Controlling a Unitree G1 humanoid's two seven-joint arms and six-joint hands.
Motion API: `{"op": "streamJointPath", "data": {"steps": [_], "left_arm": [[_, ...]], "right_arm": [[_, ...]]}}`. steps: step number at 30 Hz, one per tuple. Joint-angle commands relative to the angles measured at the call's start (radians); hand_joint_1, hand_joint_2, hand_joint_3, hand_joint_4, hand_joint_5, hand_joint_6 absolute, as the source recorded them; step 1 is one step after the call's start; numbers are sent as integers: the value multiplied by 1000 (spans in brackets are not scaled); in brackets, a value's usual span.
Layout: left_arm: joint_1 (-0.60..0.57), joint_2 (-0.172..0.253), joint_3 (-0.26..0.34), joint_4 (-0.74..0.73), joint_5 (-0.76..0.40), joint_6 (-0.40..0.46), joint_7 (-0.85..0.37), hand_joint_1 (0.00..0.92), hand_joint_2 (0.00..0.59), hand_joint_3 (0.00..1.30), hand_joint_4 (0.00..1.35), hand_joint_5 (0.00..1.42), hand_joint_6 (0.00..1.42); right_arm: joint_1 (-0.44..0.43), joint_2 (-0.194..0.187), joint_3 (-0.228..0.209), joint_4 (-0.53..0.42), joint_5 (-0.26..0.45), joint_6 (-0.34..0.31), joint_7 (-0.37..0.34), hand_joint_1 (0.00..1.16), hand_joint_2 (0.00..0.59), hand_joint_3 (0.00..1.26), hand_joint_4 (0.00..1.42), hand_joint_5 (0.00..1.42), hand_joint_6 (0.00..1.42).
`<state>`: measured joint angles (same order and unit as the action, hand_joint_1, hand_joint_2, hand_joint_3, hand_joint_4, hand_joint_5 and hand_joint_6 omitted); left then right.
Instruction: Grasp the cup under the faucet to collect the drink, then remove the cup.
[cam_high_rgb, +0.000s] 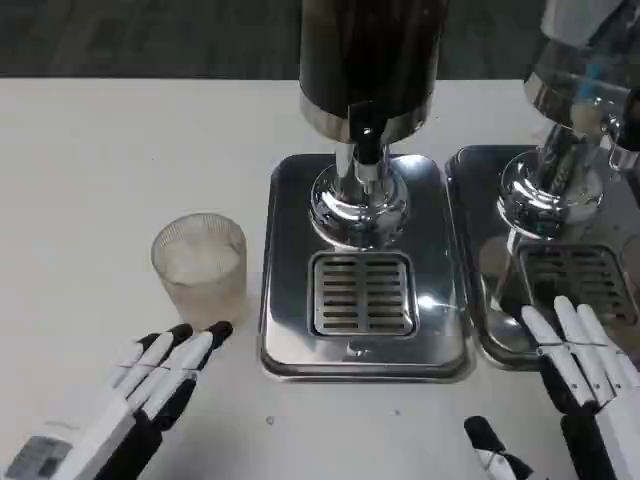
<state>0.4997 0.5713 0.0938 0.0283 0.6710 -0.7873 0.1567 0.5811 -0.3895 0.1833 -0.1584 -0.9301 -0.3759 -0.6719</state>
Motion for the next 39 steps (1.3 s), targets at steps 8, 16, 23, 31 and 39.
{"op": "streamJointPath", "data": {"steps": [8, 16, 23, 31, 39], "left_arm": [[14, -13, -9, -8, -2, 13, 12, 0, 96, 0, 0, 0, 0], [-4, -27, 4, 10, -36, -17, 32, 0, 82, 0, 0, 0, 0], [-53, -28, 30, 71, -123, -66, 64, 0, 38, 0, 0, 0, 0], [-169, -26, 38, 168, -211, -62, 50, 0, 22, 0, 0, 0, 0], [-301, -62, 42, 323, -234, -92, 104, 39, 27, 0, 0, 0, 0]], "right_arm": [[9, 0, -7, 5, 20, -15, -9, 460, 356, 136, 32, 50, 181], [14, 13, -11, -9, 26, -6, -2, 460, 356, 136, 32, 50, 181], [16, 42, 5, -20, 2, 10, -3, 464, 361, 137, 40, 50, 181], [6, 59, 27, -16, -12, 17, -2, 469, 363, 137, 51, 60, 189], [-27, 69, 41, 3, -14, 18, 4, 479, 357, 140, 54, 68, 194]]}}
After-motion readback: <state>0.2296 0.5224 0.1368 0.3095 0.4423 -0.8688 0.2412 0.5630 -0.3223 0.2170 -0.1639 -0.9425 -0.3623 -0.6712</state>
